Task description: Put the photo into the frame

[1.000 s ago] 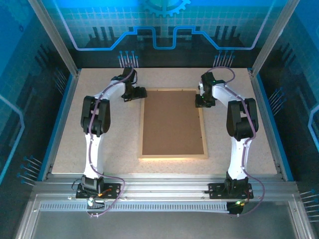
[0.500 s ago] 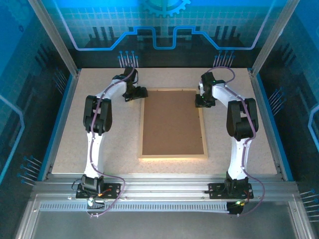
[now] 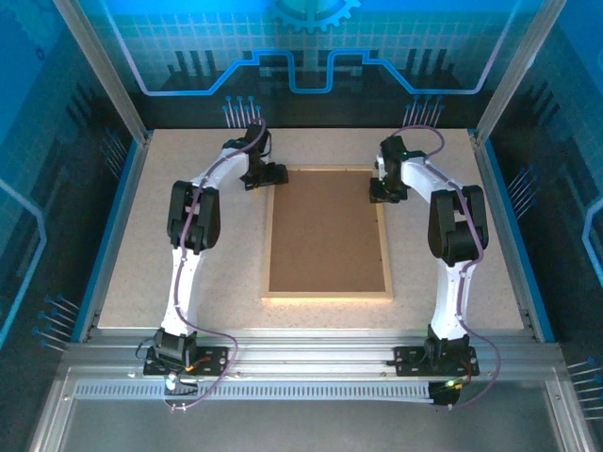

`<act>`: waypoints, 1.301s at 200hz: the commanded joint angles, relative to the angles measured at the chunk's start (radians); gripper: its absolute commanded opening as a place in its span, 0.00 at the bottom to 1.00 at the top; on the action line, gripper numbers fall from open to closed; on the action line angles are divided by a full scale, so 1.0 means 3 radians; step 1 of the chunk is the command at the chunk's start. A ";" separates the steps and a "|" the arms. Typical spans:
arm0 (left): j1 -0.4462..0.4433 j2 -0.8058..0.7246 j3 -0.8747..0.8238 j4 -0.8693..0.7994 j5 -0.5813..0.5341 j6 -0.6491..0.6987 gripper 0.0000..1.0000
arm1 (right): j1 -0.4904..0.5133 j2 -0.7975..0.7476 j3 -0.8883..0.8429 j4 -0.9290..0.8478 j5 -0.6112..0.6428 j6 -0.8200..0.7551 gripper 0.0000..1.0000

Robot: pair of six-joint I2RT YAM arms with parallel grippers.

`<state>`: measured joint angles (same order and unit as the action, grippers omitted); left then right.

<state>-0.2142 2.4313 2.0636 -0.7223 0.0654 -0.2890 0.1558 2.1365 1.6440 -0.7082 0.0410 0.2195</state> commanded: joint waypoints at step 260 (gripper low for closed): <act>0.0313 -0.0300 -0.0508 0.0303 0.0380 -0.0137 0.82 | 0.0004 0.0124 0.0103 -0.0068 -0.0041 -0.0018 0.32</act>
<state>-0.1104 2.3104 1.9209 -0.6422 0.1547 -0.3149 0.1558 2.1407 1.6512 -0.7136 0.0406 0.2195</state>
